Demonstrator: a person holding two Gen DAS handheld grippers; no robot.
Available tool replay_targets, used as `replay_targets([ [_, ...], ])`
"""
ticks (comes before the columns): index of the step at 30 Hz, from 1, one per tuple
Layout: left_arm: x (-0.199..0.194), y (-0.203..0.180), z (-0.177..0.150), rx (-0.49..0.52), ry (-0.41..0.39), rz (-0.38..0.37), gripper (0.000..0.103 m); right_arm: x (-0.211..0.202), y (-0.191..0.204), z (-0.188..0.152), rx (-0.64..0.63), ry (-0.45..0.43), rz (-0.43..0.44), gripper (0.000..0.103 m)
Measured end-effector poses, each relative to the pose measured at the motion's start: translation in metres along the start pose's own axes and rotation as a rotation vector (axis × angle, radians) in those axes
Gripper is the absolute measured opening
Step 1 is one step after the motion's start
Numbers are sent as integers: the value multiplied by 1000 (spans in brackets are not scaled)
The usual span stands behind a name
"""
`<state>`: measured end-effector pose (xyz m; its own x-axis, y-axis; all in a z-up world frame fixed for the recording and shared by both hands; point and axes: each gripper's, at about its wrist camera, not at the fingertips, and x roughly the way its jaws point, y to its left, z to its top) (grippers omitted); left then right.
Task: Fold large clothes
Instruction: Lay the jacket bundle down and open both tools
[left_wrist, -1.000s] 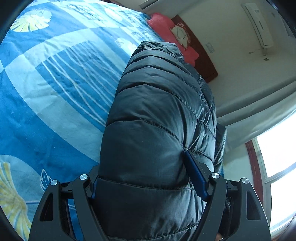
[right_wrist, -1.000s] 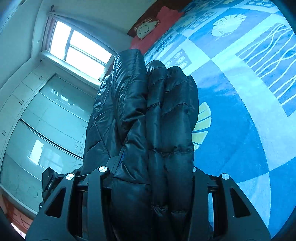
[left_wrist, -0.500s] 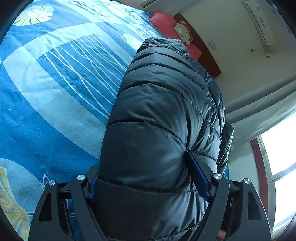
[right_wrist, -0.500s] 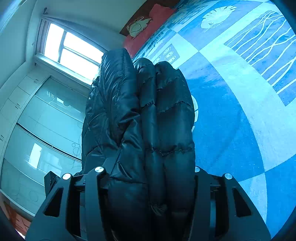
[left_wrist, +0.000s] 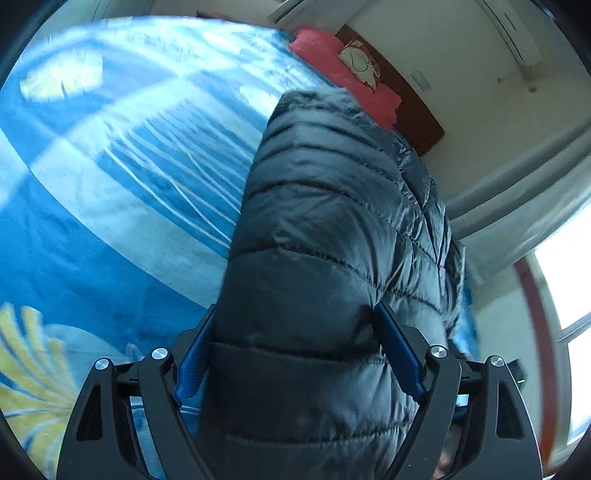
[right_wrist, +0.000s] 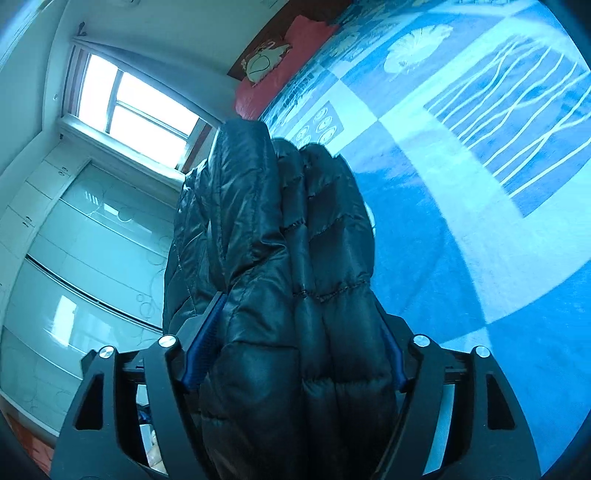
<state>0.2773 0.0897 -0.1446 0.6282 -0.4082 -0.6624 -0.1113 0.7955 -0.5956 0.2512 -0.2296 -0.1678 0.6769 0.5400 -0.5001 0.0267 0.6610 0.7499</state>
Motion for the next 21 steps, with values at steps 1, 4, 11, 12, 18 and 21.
replay_targets([
  [1, -6, -5, 0, 41, -28, 33, 82, -6, 4, 0, -16, -12, -17, 75],
  [4, -22, -20, -2, 186, -103, 128, 82, -21, 14, 0, -54, -41, -85, 75],
  [11, -52, -56, -14, 381, -179, 226, 82, -51, 58, -16, -196, -78, -310, 76],
  [12, -57, -59, -17, 388, -183, 230, 82, -54, 65, -21, -221, -80, -340, 77],
  [18, -80, -69, -43, 427, -211, 273, 82, -70, 105, -51, -371, -121, -487, 81],
  [21, -96, -75, -53, 455, -225, 290, 82, -77, 122, -62, -424, -130, -505, 82],
])
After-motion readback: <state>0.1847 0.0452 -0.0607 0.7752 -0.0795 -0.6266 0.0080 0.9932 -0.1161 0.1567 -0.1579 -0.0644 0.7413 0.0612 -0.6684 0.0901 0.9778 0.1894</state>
